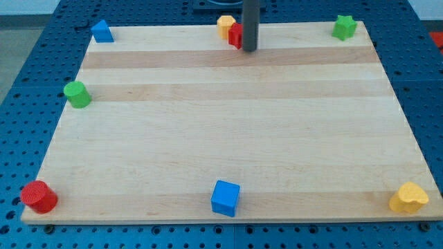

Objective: Slide the green star towards yellow hexagon

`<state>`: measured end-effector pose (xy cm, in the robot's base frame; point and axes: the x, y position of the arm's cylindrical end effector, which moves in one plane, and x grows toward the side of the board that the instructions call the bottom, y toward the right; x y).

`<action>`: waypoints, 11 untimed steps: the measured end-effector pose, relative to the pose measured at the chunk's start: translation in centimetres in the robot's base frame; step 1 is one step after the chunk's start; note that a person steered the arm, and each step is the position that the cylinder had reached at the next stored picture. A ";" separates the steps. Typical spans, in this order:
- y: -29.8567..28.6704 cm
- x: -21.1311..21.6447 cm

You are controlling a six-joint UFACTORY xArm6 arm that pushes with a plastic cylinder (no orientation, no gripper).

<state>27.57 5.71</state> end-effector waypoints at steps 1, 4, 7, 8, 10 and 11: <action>7.7 1.3; 21.6 -3.0; 20.7 -4.8; 17.1 -4.8; 10.4 -4.8; 9.0 -4.7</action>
